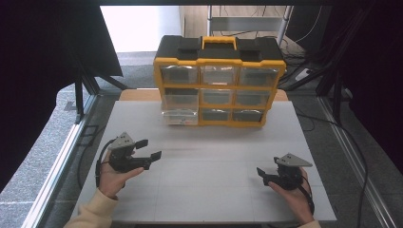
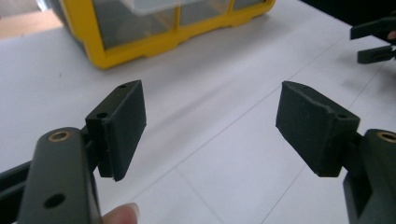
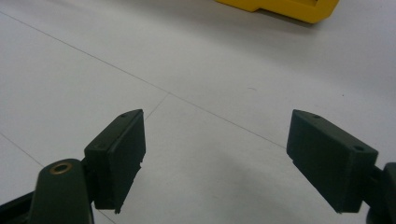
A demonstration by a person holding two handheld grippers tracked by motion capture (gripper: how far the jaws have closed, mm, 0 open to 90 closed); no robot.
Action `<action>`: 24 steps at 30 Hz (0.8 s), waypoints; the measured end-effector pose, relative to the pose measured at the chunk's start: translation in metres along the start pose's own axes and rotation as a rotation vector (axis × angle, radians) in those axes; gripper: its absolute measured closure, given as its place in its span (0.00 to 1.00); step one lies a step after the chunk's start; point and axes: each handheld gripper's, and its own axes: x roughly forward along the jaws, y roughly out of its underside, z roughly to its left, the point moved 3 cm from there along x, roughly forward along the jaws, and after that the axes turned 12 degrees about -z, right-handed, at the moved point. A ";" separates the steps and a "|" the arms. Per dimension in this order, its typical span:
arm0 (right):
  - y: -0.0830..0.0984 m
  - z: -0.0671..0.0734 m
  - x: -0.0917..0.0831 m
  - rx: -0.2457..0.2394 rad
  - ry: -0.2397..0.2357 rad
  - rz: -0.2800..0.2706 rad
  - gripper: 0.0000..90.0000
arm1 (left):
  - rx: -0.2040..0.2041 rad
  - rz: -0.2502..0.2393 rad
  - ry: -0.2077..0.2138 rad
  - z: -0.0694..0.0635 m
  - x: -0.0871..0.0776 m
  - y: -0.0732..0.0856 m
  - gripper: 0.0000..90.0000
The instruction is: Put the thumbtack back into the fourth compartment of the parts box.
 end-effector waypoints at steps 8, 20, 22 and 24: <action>0.000 0.000 0.001 -0.003 0.000 0.001 0.22 | -0.045 0.041 -0.022 0.012 -0.008 0.034 0.27; 0.000 0.000 0.001 0.001 -0.007 -0.008 0.22 | -0.049 0.073 -0.049 0.017 -0.009 0.057 0.27; 0.000 0.000 0.000 0.002 -0.007 -0.010 0.22 | -0.052 0.068 -0.048 0.018 -0.008 0.056 0.27; 0.000 0.000 0.000 0.000 -0.006 -0.012 0.22 | -0.051 0.068 -0.050 0.018 -0.008 0.056 0.27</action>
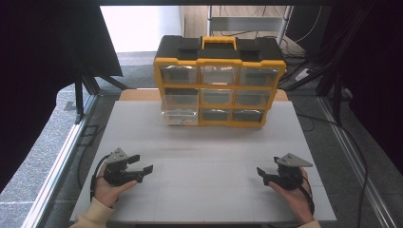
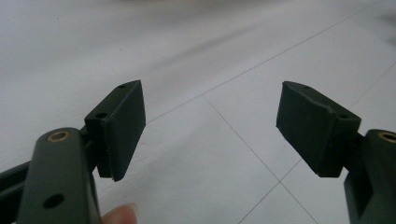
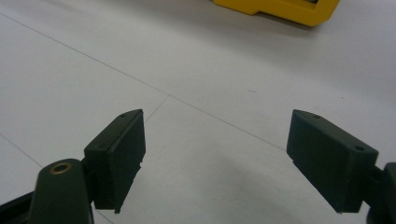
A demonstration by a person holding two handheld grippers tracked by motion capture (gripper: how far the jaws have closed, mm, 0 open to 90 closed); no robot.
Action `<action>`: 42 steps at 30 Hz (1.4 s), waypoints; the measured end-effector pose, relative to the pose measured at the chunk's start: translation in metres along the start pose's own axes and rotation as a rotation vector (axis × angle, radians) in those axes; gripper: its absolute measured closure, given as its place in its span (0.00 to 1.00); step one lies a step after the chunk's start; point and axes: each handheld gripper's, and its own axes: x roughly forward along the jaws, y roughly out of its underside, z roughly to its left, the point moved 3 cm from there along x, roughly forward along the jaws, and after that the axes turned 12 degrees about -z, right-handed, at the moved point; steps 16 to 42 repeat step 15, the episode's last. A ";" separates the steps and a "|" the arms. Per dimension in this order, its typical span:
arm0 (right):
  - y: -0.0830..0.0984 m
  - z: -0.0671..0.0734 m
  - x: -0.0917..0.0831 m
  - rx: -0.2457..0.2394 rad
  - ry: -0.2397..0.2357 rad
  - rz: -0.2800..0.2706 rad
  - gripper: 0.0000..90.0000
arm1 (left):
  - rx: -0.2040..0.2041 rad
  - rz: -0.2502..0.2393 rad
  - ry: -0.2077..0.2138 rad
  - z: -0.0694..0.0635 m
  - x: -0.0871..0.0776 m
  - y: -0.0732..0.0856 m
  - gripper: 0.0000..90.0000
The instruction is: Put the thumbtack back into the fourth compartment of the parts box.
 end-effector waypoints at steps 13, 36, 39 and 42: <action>0.000 0.000 0.000 0.000 -0.004 -0.003 0.22 | -0.011 -0.014 -0.010 0.002 -0.001 -0.003 0.27; 0.000 -0.001 0.000 0.004 -0.006 -0.005 0.22 | -0.003 -0.012 -0.012 0.002 0.000 -0.003 0.27; 0.000 -0.001 0.000 0.004 -0.006 -0.005 0.22 | -0.003 -0.012 -0.012 0.002 0.000 -0.003 0.27; 0.000 -0.001 0.000 0.004 -0.006 -0.005 0.22 | -0.003 -0.012 -0.012 0.002 0.000 -0.003 0.27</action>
